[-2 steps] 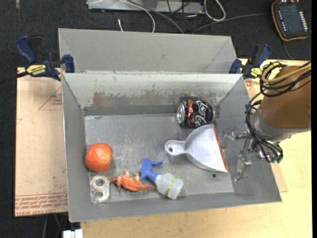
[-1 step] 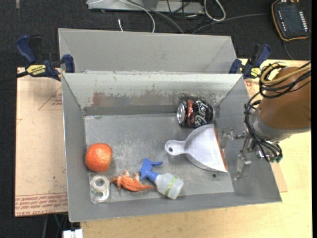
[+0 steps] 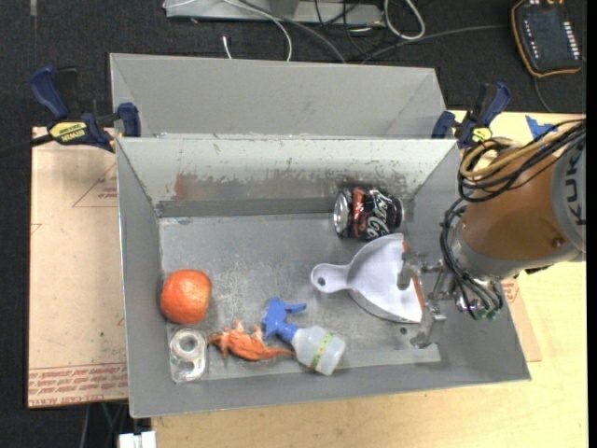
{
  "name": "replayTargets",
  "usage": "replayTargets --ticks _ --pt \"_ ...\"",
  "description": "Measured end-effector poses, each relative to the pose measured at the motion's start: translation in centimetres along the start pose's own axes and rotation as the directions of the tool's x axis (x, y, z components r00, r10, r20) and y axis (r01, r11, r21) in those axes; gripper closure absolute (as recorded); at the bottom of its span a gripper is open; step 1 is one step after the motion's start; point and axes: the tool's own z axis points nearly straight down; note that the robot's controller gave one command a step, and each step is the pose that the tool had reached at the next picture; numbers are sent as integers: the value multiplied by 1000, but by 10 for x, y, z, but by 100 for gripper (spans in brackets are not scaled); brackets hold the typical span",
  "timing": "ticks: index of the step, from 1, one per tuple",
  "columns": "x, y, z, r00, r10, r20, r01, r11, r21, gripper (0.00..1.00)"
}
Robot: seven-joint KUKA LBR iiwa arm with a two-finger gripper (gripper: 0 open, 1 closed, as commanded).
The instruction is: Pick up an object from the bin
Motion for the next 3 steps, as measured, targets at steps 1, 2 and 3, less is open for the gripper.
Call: replayTargets --ticks 1,2,3 --pt "0 5 46 1000 11 2 -11 1000 0 100" --pt "1 3 35 1000 -1 1 1 1000 1 100" --pt "1 3 34 1000 -3 1 3 1000 1 100"
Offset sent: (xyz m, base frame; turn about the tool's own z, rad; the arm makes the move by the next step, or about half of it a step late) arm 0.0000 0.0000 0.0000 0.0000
